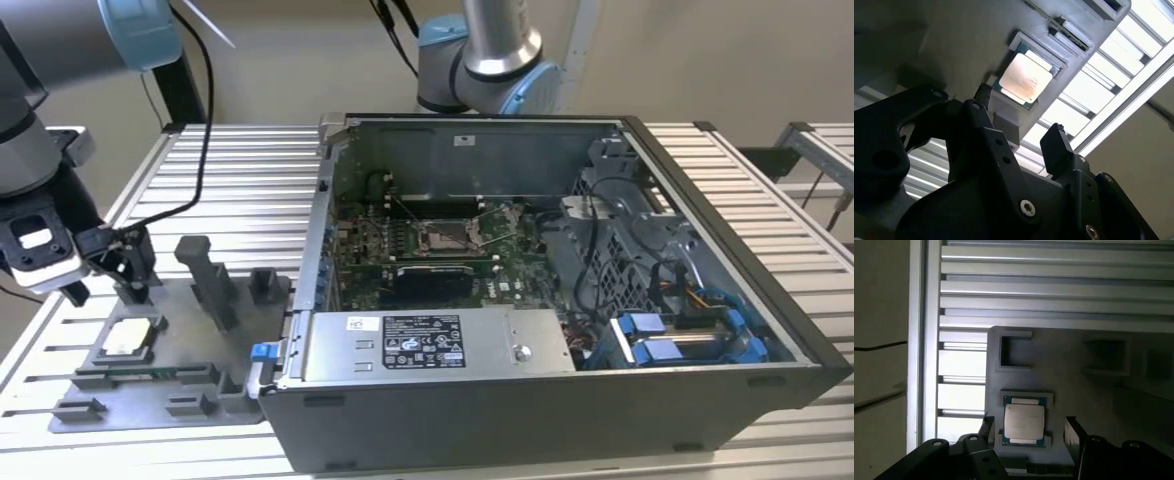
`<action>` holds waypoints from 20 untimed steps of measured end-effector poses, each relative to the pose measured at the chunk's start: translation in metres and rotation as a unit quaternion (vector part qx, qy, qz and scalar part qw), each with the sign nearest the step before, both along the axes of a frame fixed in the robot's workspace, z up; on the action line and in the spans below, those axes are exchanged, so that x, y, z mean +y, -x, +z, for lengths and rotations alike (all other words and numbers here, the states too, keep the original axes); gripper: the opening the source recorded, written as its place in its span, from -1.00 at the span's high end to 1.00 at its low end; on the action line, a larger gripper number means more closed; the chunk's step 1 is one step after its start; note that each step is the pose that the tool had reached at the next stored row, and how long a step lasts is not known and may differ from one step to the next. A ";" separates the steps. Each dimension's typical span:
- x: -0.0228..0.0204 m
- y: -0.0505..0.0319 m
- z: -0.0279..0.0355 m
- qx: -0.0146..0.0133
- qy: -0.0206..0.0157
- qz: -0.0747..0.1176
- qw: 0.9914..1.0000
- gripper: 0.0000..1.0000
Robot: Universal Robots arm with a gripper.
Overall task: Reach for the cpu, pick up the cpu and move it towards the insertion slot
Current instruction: 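Pick up the cpu and move it towards the insertion slot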
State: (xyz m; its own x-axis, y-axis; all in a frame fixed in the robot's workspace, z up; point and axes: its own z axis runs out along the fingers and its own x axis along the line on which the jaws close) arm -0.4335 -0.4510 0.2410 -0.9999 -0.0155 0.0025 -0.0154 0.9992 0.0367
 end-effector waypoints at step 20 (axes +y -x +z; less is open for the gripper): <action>0.0000 0.0000 -0.0117 0.000 0.000 0.000 1.000 -1.00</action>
State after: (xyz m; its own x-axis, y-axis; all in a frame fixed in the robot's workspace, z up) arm -0.4335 -0.4510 0.2293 -0.9999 -0.0155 0.0026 -0.0154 0.9992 0.0367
